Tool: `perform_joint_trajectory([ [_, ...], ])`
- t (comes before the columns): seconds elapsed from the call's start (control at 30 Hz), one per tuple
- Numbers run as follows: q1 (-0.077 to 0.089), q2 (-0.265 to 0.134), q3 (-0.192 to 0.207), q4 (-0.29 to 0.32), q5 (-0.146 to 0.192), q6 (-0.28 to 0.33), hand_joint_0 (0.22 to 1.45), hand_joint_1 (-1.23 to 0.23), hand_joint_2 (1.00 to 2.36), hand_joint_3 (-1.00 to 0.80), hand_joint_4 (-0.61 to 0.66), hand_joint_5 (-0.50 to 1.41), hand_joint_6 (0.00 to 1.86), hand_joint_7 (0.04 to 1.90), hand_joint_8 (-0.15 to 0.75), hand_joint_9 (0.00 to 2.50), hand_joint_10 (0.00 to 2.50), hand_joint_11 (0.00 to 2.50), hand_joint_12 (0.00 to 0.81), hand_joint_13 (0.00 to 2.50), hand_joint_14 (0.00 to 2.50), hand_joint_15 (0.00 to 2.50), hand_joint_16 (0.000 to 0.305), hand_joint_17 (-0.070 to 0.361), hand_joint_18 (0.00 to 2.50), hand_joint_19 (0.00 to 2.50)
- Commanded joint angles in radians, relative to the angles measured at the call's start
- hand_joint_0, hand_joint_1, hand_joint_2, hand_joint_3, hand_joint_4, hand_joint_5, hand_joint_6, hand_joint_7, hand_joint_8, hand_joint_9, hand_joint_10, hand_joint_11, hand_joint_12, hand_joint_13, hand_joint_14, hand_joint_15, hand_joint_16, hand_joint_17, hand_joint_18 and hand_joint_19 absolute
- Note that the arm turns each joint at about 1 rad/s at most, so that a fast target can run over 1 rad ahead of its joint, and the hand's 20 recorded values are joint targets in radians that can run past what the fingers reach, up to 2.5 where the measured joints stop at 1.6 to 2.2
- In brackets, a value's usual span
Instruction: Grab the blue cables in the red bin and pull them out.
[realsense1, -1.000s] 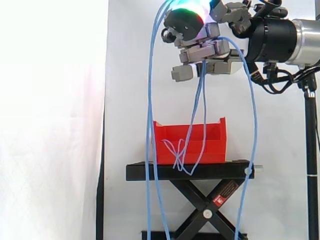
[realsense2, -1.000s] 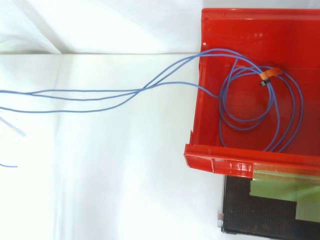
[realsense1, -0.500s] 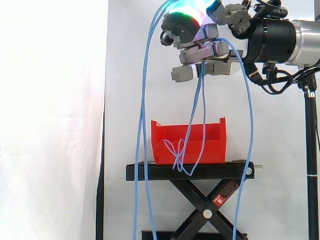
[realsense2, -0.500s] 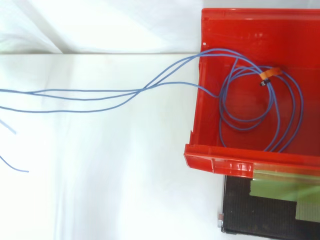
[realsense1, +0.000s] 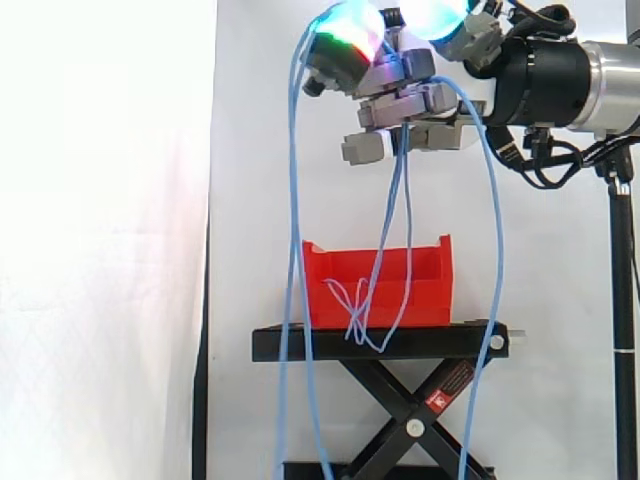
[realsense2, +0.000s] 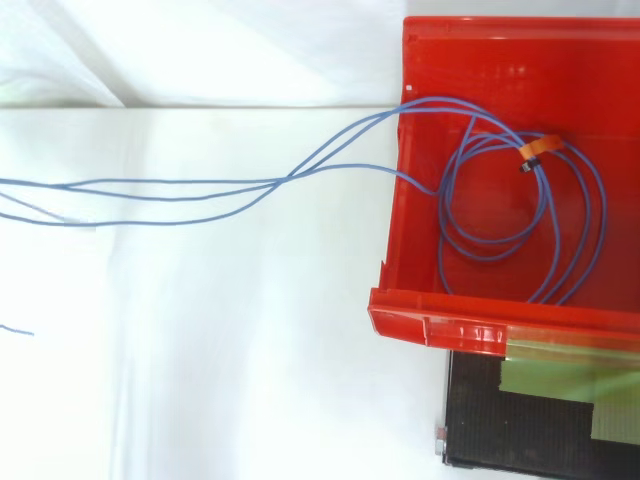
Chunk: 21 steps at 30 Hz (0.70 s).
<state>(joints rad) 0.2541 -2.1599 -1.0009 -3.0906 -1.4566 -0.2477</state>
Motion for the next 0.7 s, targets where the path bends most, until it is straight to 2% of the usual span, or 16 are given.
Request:
perform_joint_trajectory([
  [0.0, -0.001, 0.000, 0.001, 0.001, -0.004, 0.000, 0.84, -1.04, 1.00, -0.95, 0.23, 0.80, 0.00, 0.89, 0.264, 0.86, 1.15, 1.56, 0.318, 1.04, 1.05, 1.39, 0.041, 0.092, 0.71, 1.15],
  [0.17, -0.003, 0.000, -0.001, 0.001, -0.004, 0.000, 0.84, -1.05, 1.00, -0.98, 0.23, 0.78, 0.01, 0.89, 0.262, 0.83, 1.18, 1.53, 0.322, 1.03, 1.04, 1.38, 0.041, 0.093, 0.70, 1.15],
  [0.37, -0.003, 0.000, 0.001, 0.001, -0.004, 0.000, 0.77, -0.98, 1.00, -1.00, 0.25, 0.82, 0.03, 0.88, 0.281, 0.87, 1.22, 1.49, 0.337, 1.05, 1.12, 1.32, 0.043, 0.097, 0.72, 1.15],
  [0.53, -0.001, 0.000, -0.001, 0.001, -0.004, 0.000, 0.72, -0.90, 1.00, -1.00, 0.25, 0.86, 0.08, 0.85, 0.291, 0.91, 1.26, 1.46, 0.342, 1.07, 1.18, 1.26, 0.045, 0.101, 0.76, 1.14],
  [0.67, -0.001, 0.000, -0.001, 0.001, -0.004, 0.000, 0.71, -0.89, 1.00, -1.00, 0.25, 0.86, 0.20, 0.81, 0.292, 0.93, 1.29, 1.43, 0.344, 1.08, 1.19, 1.26, 0.045, 0.102, 0.78, 1.15],
])
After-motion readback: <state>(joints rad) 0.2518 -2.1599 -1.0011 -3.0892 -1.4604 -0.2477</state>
